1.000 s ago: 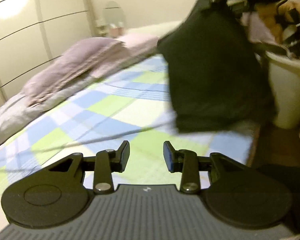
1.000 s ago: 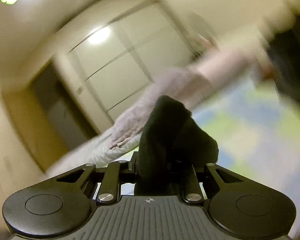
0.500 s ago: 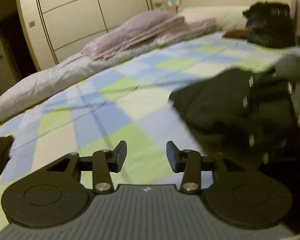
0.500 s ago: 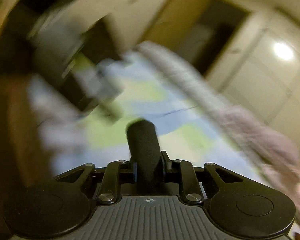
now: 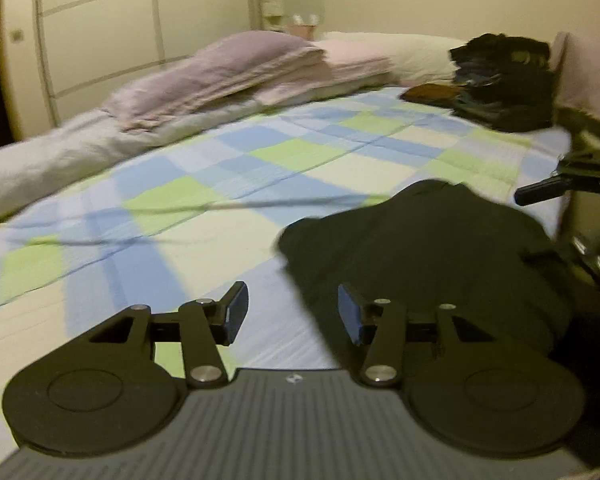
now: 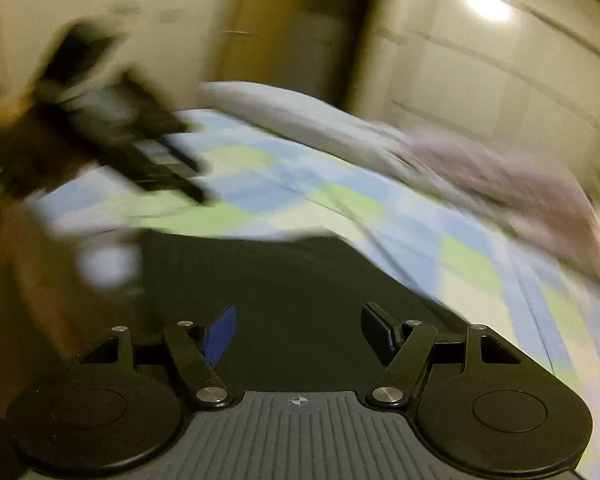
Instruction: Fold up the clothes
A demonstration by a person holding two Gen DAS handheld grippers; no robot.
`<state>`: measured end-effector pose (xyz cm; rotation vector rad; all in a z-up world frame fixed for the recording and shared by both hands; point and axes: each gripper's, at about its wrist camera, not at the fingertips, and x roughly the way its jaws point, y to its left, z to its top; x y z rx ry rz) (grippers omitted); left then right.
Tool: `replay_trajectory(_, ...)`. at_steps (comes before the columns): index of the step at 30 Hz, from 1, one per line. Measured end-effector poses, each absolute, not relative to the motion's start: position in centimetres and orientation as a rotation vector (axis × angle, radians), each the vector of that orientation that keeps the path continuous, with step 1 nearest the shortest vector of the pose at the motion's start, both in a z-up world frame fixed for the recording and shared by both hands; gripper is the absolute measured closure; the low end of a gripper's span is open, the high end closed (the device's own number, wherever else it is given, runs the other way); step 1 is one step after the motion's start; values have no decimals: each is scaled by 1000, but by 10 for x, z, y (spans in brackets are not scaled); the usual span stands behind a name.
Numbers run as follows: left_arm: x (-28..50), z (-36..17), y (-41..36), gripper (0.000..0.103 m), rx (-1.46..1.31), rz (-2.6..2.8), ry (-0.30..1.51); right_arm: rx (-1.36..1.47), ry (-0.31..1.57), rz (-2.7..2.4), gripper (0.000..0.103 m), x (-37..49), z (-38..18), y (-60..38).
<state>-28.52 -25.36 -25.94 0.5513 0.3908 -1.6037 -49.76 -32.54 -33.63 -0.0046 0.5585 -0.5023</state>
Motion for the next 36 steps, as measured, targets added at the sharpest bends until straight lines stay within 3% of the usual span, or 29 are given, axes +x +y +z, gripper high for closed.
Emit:
replay_trajectory(6, -296, -277, -331, 58, 595, -1679, 468, 509, 455, -696, 34, -566, -337, -446)
replay_trajectory(10, -294, -298, -367, 58, 641, -1667, 544, 687, 416, -615, 35, -570, -354, -500)
replay_trajectory(11, -294, -303, -373, 57, 661, -1657, 551, 716, 429, -574, 39, -567, -360, -509)
replay_trajectory(12, -294, -307, -377, 57, 673, -1651, 546, 715, 452, -554, 54, -563, -364, -514)
replay_trajectory(13, -294, -311, -380, 56, 683, -1644, 541, 690, 479, -553, 91, -560, -367, -518)
replay_trajectory(18, -290, -314, -382, 51, 677, -1606, 563, 670, 501, -575, 95, -558, -375, -532)
replay_trajectory(21, -293, -302, -370, 57, 702, -1579, 508, 639, 499, -624, 94, -566, -367, -521)
replay_trajectory(24, -299, -283, -346, 60, 717, -1595, 424, 552, 491, -656, 86, -579, -353, -494)
replay_trajectory(25, -302, -276, -334, 60, 719, -1615, 387, 510, 482, -636, 64, -585, -348, -477)
replay_trajectory(26, -306, -270, -322, 59, 729, -1635, 350, 469, 472, -617, 29, -592, -342, -461)
replay_trajectory(27, -313, -263, -306, 58, 750, -1661, 298, 422, 472, -592, 19, -595, -339, -443)
replay_trajectory(36, -364, -262, -206, 48, 1006, -1823, -49, -87, 663, -312, 17, -578, -353, -281)
